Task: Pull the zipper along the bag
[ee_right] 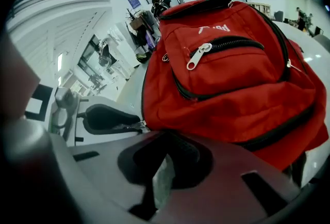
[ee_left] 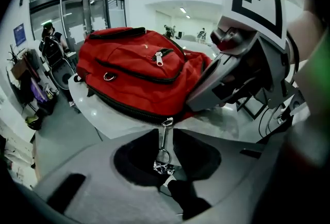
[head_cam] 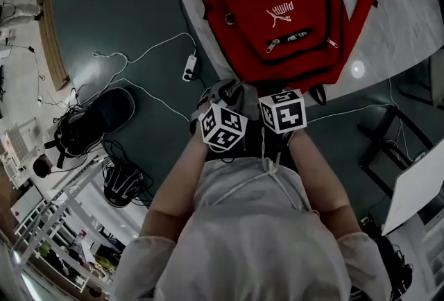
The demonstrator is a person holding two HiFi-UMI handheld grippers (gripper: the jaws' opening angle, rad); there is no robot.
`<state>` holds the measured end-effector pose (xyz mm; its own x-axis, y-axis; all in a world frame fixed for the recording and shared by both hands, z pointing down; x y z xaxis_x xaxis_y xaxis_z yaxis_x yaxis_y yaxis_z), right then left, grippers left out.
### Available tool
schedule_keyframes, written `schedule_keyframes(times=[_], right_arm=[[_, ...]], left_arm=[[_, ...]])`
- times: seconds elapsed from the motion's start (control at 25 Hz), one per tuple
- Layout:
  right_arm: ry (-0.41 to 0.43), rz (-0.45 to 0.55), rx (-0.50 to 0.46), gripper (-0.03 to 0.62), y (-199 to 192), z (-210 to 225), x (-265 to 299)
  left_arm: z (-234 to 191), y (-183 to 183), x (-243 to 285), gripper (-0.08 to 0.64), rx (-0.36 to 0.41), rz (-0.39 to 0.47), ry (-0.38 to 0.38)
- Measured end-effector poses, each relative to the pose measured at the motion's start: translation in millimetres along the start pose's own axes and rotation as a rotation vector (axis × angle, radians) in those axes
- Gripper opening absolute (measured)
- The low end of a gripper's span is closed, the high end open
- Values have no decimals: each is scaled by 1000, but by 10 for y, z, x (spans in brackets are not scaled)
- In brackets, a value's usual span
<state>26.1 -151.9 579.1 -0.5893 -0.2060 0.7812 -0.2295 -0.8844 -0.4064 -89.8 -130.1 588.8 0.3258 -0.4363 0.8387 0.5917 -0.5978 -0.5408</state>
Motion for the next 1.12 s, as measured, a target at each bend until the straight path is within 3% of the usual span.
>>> schedule_keyframes(times=[0.08, 0.28, 0.4, 0.56, 0.76, 0.92, 1.12], right_arm=[[-25, 6, -3, 26, -7, -15, 2], [-68, 16, 0, 28, -23, -45, 9], [-90, 27, 6, 28, -34, -55, 6], [-132, 21, -50, 26, -23, -81, 17], [-162, -14, -146, 27, 16, -159, 35], [-140, -54, -155, 27, 4, -126, 43], [-107, -151, -111, 26, 69, -57, 87]], left_arm=[[19, 5, 16, 73, -4, -11, -39], [-10, 11, 32, 64, 0, -37, -102], [-74, 31, 54, 26, -37, -67, -149], [-120, 57, 65, 23, -51, -86, -223], [-157, 44, 75, 23, -22, -83, -226], [-258, 54, 94, 23, -77, -96, -195], [-499, 78, 123, 23, -141, -87, -209]])
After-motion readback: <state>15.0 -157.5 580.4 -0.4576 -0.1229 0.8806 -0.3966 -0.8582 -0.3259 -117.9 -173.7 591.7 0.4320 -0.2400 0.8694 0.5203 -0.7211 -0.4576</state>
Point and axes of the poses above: the fingertips, and each gripper's own axes: x forward along the fingers, z to its right, y out of its top, the point moved 7 cm from there along -x, backward along the fingers, and after that the axes turned 6 degrees about y, right-handed, at the moved point
